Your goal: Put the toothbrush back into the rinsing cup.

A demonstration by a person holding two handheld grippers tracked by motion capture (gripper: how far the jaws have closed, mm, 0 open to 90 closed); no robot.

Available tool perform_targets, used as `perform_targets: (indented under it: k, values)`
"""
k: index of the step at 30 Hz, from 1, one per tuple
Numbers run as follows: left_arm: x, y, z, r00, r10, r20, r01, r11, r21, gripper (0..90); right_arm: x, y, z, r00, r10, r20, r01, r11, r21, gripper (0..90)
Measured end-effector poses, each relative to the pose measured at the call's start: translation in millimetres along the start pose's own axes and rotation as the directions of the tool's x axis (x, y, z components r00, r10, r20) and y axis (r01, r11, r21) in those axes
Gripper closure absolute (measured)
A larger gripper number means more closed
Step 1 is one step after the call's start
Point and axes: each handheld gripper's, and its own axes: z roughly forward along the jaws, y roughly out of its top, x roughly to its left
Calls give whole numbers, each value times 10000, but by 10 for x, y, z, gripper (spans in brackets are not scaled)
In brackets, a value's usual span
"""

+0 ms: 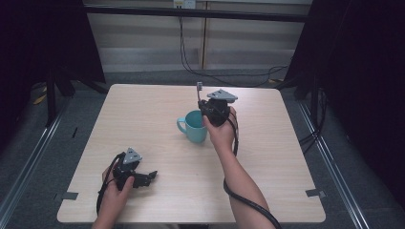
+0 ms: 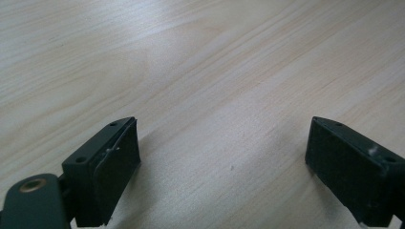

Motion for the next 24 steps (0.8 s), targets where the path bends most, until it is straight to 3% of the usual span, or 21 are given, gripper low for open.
perform_targets:
  k: [24]
  values:
    - [0, 0, 0, 10000, -8, 7, 8, 10000, -7, 110, 37, -119, 71, 9996, 31, -287, -17, 9987, 505, 807]
